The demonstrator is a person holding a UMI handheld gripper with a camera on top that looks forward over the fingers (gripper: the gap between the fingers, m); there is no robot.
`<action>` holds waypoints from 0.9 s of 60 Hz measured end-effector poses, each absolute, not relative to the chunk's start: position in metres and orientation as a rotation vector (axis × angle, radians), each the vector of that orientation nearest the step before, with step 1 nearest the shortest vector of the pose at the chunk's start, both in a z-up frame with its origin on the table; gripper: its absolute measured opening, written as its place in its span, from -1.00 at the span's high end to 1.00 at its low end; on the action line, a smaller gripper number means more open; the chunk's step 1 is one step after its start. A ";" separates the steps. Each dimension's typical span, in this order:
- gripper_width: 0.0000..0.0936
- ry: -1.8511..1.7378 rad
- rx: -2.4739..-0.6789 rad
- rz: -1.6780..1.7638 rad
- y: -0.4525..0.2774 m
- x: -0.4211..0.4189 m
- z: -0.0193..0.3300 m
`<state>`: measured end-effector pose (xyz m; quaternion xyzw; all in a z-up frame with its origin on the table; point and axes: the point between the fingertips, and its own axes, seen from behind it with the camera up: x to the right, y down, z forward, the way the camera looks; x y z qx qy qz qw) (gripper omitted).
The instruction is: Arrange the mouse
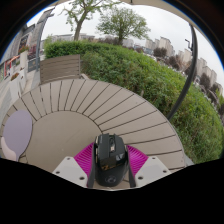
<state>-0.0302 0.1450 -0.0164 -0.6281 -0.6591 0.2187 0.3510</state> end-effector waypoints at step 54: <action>-0.01 -1.799 -1.566 0.879 -0.190 -0.042 0.147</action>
